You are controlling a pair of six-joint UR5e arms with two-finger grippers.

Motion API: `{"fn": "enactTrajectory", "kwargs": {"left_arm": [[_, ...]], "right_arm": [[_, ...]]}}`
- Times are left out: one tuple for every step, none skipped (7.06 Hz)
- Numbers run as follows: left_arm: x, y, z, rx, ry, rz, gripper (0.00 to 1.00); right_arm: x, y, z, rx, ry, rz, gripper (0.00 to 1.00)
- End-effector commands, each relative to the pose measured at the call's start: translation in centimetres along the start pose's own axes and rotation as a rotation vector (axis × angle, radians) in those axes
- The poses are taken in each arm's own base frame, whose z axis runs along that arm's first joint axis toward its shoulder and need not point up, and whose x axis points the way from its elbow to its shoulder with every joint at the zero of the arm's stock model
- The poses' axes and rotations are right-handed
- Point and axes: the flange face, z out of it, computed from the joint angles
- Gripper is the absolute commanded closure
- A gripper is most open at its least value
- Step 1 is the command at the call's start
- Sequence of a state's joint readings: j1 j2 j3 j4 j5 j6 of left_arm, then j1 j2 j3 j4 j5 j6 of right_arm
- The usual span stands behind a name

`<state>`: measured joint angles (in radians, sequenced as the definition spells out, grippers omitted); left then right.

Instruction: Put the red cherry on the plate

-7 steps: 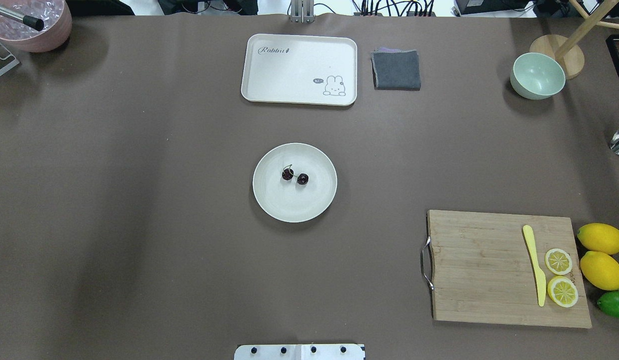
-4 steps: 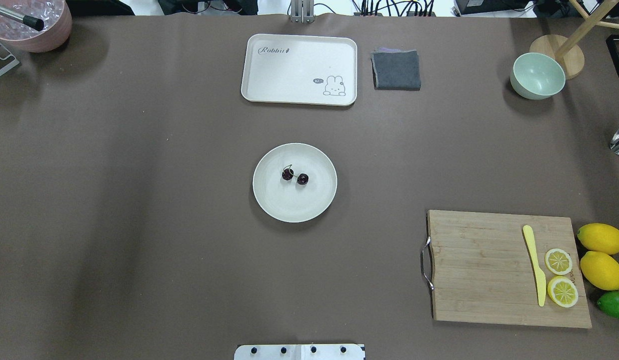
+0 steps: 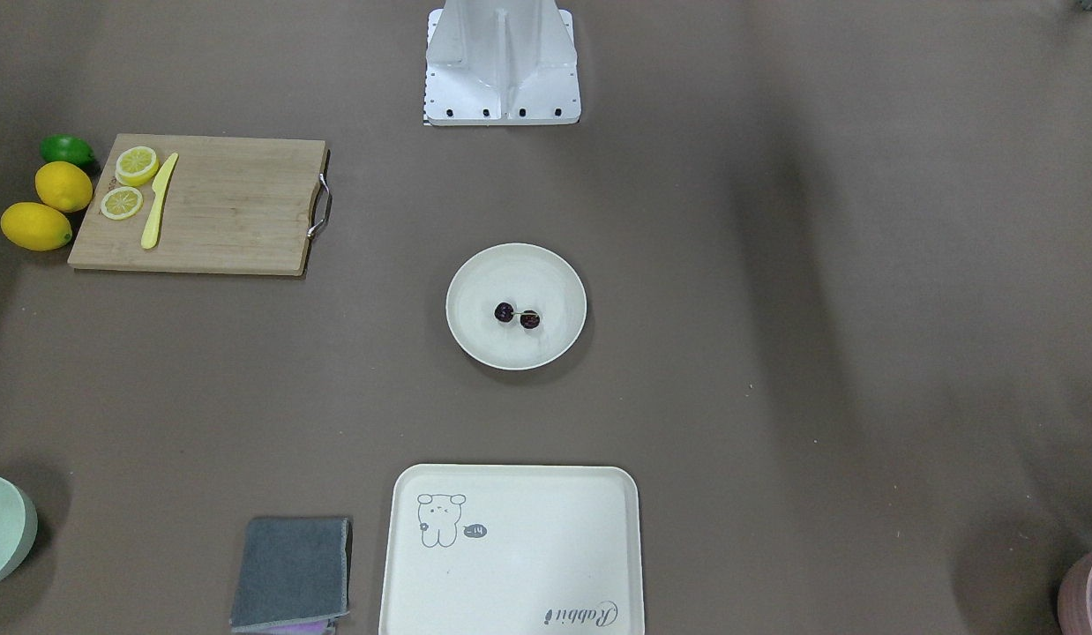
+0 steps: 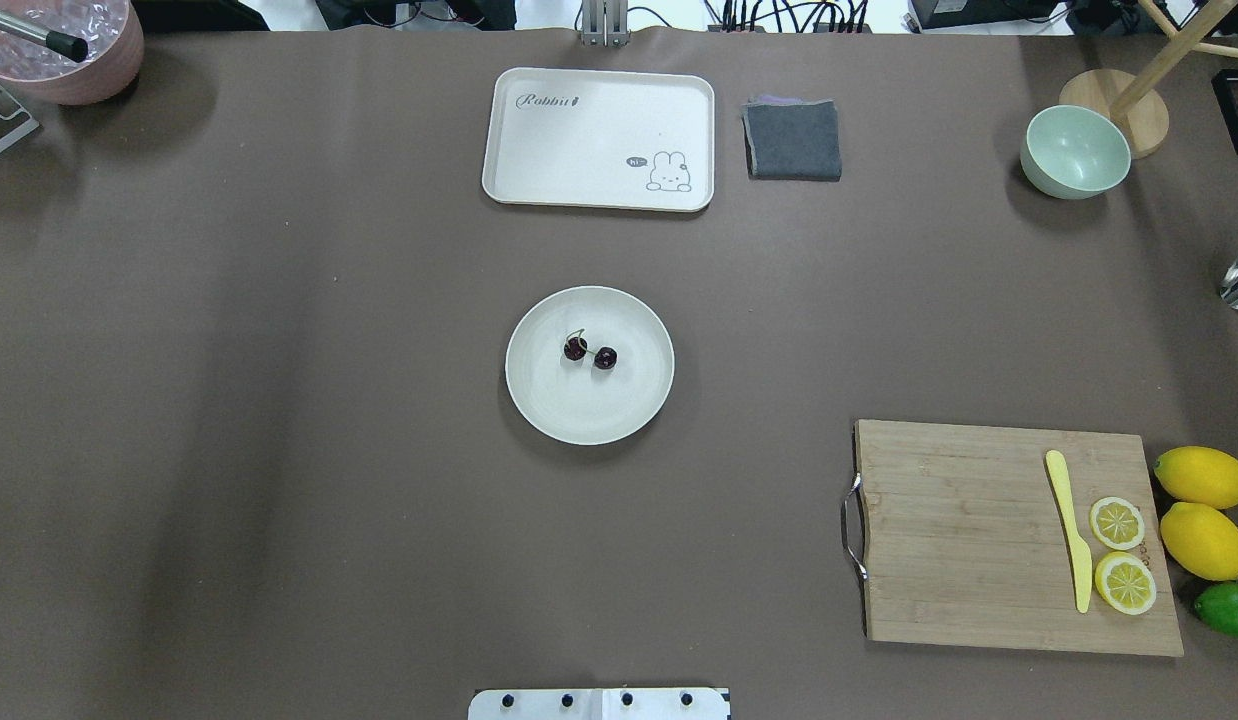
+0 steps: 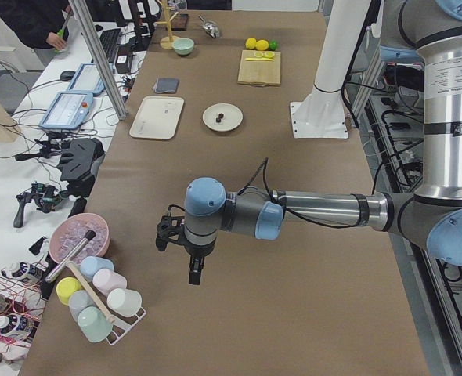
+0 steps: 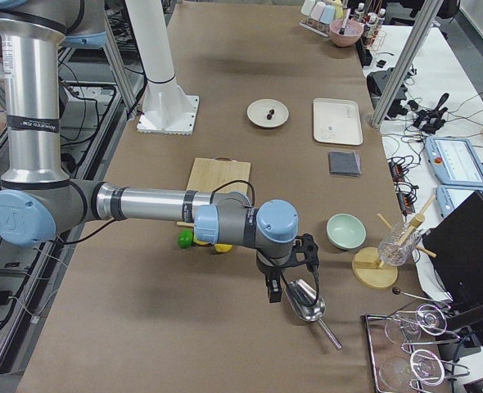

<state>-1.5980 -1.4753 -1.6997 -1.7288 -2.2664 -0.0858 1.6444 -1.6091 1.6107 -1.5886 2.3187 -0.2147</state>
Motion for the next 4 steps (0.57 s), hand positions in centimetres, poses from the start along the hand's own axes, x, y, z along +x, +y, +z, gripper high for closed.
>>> {"fn": "enactTrajectory", "kwargs": {"left_arm": [[-0.11,-0.12,0.11,-0.001,-0.001,-0.001,0.02],[-0.10,-0.12,0.11,-0.001,0.001,-0.001,0.02],[-0.08,-0.12,0.20,-0.002,0.001,0.000,0.02],[-0.06,-0.13,0.19,-0.001,0.003,0.001,0.02]], "right_arm": [[0.00,-0.09,-0.07,0.002,0.004,-0.003,0.00],[0.00,-0.09,-0.07,0.002,0.004,-0.003,0.00],[-0.02,-0.10,-0.07,0.002,0.003,-0.001,0.00],[-0.06,-0.11,-0.07,0.003,-0.001,0.002,0.00]]}}
